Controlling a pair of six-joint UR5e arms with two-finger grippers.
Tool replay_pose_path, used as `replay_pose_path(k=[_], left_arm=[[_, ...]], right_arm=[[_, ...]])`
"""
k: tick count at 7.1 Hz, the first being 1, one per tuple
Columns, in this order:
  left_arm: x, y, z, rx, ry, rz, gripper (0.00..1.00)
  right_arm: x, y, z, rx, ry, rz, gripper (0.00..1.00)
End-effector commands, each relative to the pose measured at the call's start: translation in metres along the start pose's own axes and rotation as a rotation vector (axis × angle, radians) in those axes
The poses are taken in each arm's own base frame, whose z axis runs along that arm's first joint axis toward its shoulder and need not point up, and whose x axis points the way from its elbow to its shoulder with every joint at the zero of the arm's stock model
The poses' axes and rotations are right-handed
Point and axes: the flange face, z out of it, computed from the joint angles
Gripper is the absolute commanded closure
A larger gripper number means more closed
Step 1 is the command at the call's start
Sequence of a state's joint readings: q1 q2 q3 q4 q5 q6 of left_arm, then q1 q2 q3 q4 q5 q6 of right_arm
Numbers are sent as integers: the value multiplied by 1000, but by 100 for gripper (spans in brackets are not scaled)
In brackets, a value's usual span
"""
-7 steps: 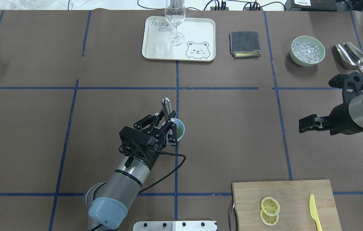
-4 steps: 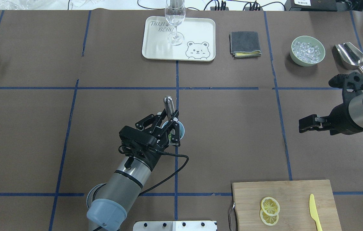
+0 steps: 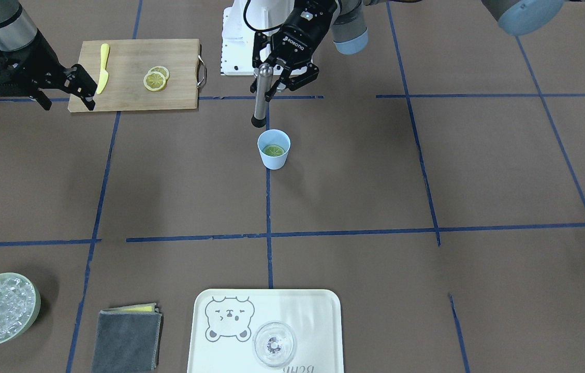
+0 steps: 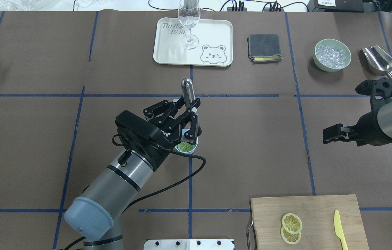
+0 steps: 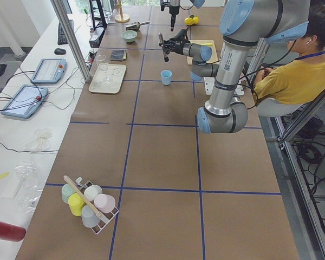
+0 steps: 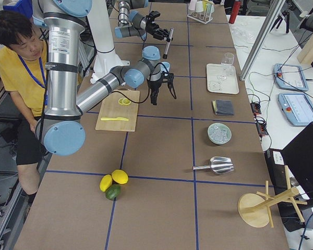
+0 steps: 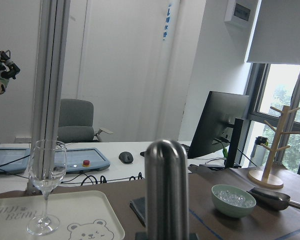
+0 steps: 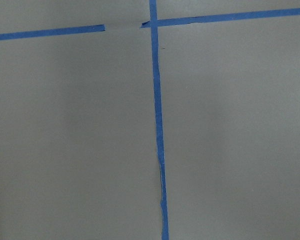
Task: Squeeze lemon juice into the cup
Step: 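Lift the muddler out of the cup and carry it back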
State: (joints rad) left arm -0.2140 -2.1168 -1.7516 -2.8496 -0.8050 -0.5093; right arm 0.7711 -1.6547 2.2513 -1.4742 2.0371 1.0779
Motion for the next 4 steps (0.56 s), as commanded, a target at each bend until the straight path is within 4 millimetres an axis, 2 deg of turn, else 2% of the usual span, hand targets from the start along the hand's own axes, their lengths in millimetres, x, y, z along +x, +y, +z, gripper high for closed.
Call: replay_pose_path(k=[1, 2, 3, 4], left_arm=[[-63, -4, -7, -35, -4, 71, 100], [-115, -13, -8, -89, 34, 120, 100], [-187, -22, -14, -196, 70, 173, 100], [-252, -47, -18, -332, 97, 175, 100]], right_arm=[[7, 9, -7, -4, 3, 37, 0], [6, 10, -8, -3, -4, 86, 0], [7, 10, -9, -6, -3, 90, 0], [7, 10, -8, -7, -3, 88, 0]])
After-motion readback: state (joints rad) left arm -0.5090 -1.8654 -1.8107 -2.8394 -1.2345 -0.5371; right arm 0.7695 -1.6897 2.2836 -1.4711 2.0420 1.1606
